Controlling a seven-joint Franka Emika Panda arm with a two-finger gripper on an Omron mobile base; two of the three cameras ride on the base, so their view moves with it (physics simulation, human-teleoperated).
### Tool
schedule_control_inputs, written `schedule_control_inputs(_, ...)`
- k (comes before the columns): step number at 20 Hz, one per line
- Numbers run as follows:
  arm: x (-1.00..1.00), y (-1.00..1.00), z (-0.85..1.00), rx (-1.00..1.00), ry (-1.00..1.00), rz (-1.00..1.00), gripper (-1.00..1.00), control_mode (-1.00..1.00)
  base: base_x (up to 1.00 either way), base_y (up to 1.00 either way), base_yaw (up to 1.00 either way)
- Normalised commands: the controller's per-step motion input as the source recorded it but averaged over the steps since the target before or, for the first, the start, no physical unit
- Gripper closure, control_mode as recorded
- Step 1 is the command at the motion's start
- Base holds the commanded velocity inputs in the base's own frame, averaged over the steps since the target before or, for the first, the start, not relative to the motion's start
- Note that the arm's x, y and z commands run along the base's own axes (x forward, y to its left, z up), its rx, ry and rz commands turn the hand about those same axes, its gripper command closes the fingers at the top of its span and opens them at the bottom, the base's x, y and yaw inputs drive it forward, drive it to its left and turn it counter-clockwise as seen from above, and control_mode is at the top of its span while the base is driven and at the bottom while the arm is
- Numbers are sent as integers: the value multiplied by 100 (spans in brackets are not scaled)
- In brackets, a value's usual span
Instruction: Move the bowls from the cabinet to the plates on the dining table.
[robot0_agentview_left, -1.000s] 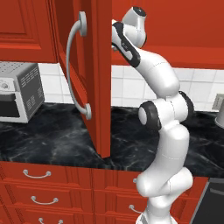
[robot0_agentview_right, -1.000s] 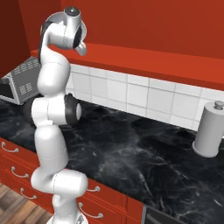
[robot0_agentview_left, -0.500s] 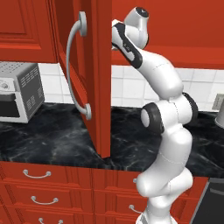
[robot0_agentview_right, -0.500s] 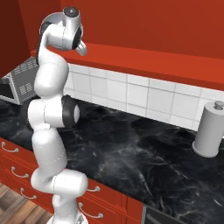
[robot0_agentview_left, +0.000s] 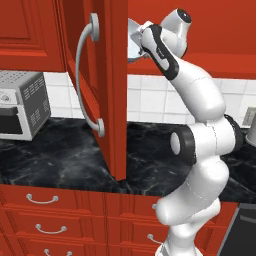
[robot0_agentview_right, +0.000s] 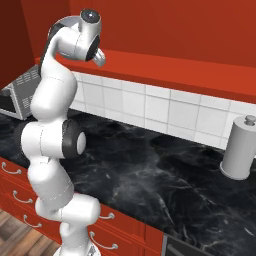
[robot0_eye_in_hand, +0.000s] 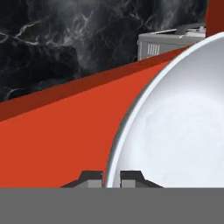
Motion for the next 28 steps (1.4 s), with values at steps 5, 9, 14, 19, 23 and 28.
schedule_control_inputs(5, -66, -34, 2, 3, -15, 0, 100, -100, 0, 0, 0)
schedule_control_inputs(9, -71, -34, 8, 2, -14, 0, 100, -100, 0, 0, 0)
schedule_control_inputs(14, -68, -34, 17, 2, -8, 0, 100, -100, 0, 0, 0)
schedule_control_inputs(19, -60, -21, 17, 1, 0, 1, 100, -100, 0, 0, 0)
schedule_control_inputs(23, -54, -12, 15, 0, 2, 2, 100, -100, 0, 0, 0)
schedule_control_inputs(28, -57, -12, 17, 0, 6, 1, 100, -100, 0, 0, 0)
